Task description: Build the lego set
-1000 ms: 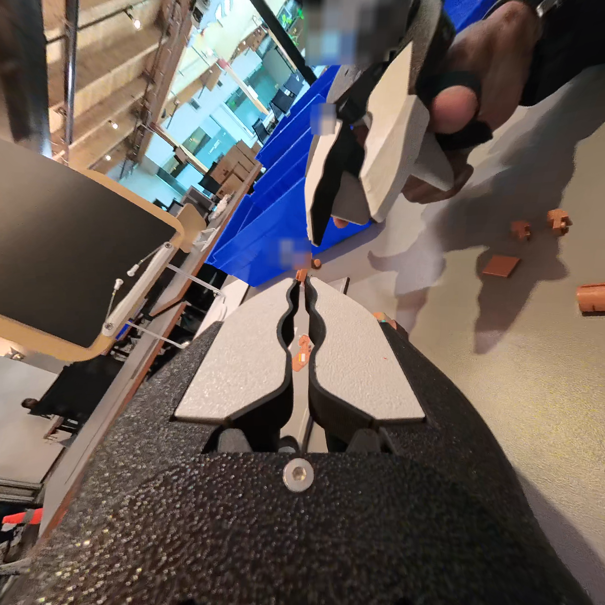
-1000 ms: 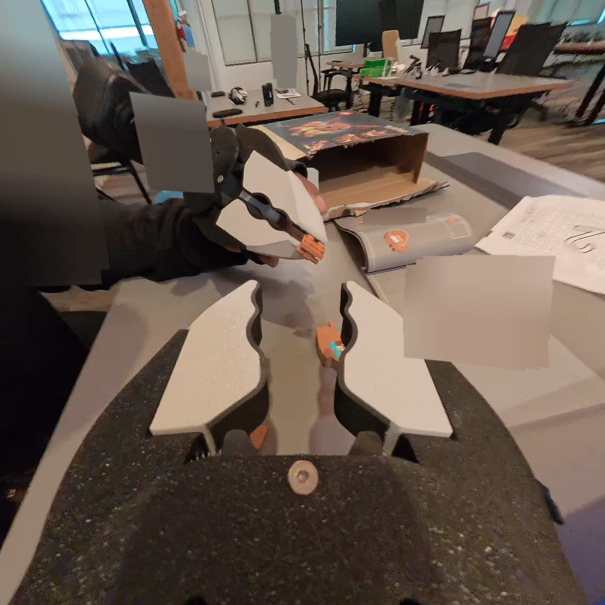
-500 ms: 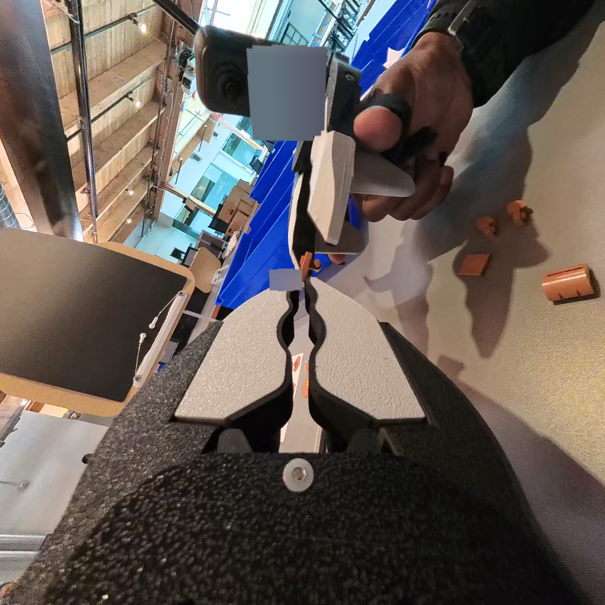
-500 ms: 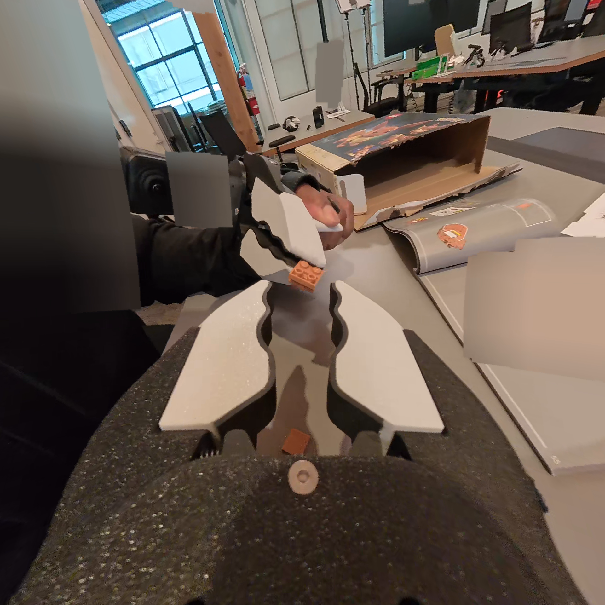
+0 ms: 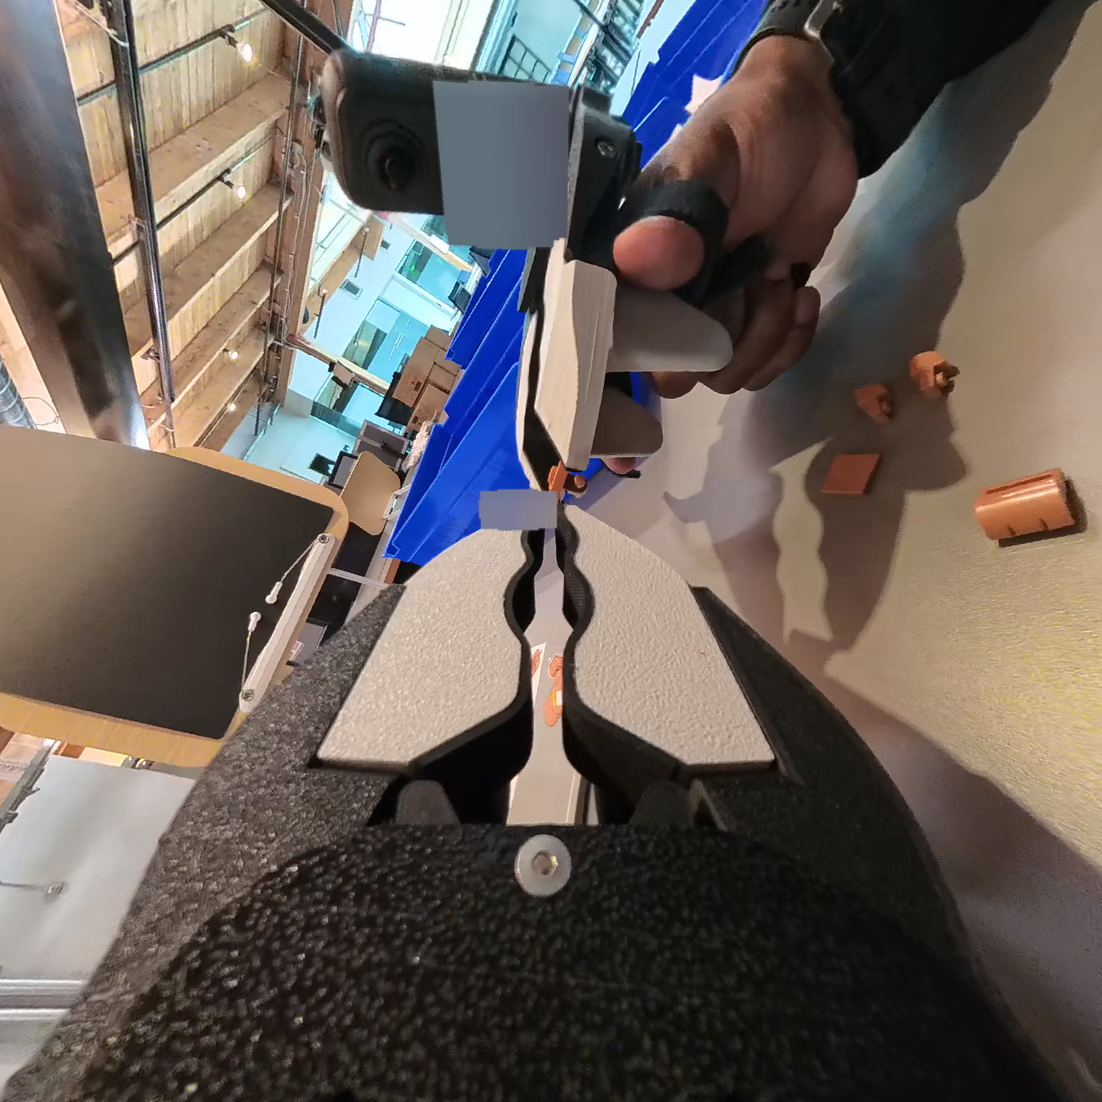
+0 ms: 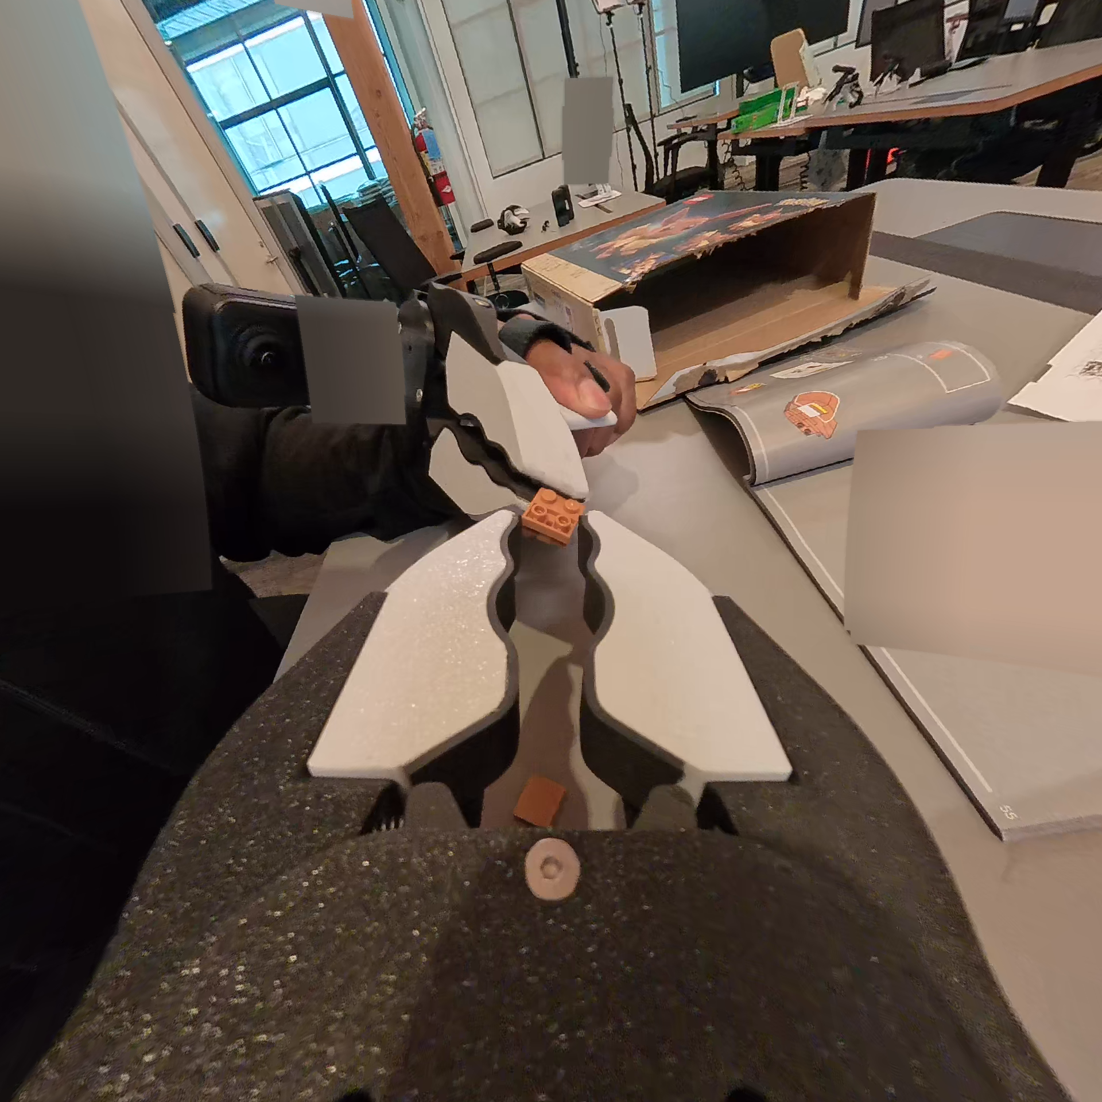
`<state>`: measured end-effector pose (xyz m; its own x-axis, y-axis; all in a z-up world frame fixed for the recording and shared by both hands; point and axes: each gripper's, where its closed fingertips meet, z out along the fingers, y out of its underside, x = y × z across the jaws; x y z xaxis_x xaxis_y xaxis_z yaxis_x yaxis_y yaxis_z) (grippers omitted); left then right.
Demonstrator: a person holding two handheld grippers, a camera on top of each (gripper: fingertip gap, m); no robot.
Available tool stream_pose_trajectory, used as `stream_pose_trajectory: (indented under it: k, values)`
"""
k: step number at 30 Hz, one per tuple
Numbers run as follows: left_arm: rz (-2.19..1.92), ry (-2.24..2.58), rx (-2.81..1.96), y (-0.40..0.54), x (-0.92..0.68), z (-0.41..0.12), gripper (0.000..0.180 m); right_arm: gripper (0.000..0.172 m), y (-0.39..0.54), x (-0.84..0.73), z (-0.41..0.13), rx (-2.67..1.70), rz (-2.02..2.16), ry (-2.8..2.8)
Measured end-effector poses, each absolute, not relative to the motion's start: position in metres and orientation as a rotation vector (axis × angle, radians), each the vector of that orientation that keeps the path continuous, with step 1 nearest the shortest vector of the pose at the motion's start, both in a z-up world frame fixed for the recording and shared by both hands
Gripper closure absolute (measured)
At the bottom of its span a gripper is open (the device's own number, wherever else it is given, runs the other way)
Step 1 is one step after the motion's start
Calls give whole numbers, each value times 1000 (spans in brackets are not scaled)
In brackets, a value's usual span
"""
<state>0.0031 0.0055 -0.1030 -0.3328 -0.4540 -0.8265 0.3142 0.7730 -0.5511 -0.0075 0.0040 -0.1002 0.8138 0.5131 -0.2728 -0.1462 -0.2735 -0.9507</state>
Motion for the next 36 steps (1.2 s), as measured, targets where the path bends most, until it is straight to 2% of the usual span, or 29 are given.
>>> stream_pose_trajectory:
  k: [10,17,36]
  values:
    - [-922,1747,-240,10,8,-101,161,154,5,5,-94,-1705,468,-279]
    - [-1058,1799,-343,5,7,-103,162,154,6,13,-93,-1713,327,-265]
    - [-685,1636,-332,16,23,-98,161,154,9,20,-93,-1690,481,-23]
